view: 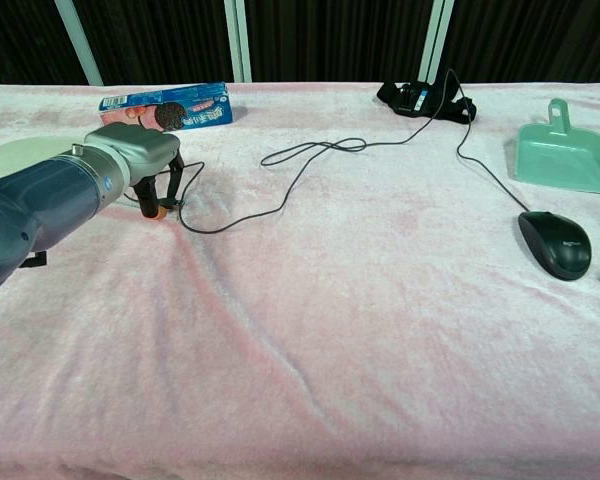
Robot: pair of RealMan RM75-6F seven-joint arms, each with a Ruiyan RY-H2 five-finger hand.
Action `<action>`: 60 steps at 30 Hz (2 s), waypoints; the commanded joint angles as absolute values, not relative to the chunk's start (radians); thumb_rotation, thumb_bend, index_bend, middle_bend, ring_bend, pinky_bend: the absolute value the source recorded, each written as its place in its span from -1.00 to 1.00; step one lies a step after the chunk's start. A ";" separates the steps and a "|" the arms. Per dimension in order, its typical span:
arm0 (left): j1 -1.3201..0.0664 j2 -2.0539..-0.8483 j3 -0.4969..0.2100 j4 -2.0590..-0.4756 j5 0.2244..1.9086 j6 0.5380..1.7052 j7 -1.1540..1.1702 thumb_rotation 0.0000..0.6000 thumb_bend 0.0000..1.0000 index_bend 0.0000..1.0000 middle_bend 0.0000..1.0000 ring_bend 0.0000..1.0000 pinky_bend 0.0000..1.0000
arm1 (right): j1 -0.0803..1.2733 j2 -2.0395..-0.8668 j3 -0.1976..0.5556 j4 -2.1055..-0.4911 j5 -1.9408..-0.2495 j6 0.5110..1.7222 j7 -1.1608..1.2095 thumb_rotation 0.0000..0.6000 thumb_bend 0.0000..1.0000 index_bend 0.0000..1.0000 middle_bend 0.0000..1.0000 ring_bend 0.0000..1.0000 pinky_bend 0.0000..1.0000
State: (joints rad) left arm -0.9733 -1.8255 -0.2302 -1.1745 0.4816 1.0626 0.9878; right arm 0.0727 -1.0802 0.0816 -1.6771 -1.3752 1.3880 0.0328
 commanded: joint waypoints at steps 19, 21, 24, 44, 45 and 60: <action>-0.967 -1.822 -0.240 -1.163 0.496 1.026 0.962 1.00 -0.27 0.14 -0.62 -1.00 -1.00 | 0.072 -1.081 0.082 -1.677 -1.377 1.391 0.034 1.00 -0.63 -0.76 -0.93 -0.64 -0.65; -0.966 -1.823 -0.236 -1.161 0.499 1.024 0.962 1.00 -0.27 0.14 -0.62 -1.00 -1.00 | 0.072 -1.081 0.081 -1.677 -1.377 1.391 0.034 1.00 -0.62 -0.76 -0.93 -0.64 -0.65; -0.966 -1.823 -0.234 -1.158 0.502 1.024 0.963 1.00 -0.27 0.14 -0.62 -1.00 -1.00 | 0.073 -1.081 0.082 -1.677 -1.377 1.390 0.035 1.00 -0.63 -0.76 -0.93 -0.64 -0.65; -0.951 -1.770 -0.232 -1.203 0.521 0.989 0.941 1.00 -0.27 0.13 -0.63 -1.00 -1.00 | 0.072 -1.079 0.081 -1.677 -1.375 1.389 0.041 1.00 -0.63 -0.76 -0.93 -0.64 -0.65; -0.948 -1.751 -0.226 -1.218 0.529 0.976 0.938 1.00 -0.26 0.13 -0.63 -1.00 -1.00 | 0.072 -1.079 0.081 -1.678 -1.375 1.389 0.042 1.00 -0.63 -0.76 -0.93 -0.64 -0.65; -0.866 -1.505 -0.231 -1.331 0.728 0.781 0.619 1.00 -0.23 0.15 -0.63 -1.00 -1.00 | 0.074 -1.085 0.080 -1.685 -1.374 1.388 0.026 1.00 -0.62 -0.76 -0.93 -0.64 -0.65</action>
State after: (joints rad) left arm -0.8948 -1.5481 -0.2076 -1.3169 0.6726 0.8328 0.7259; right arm 0.0737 -1.0853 0.0799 -1.6846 -1.3745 1.3879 0.0256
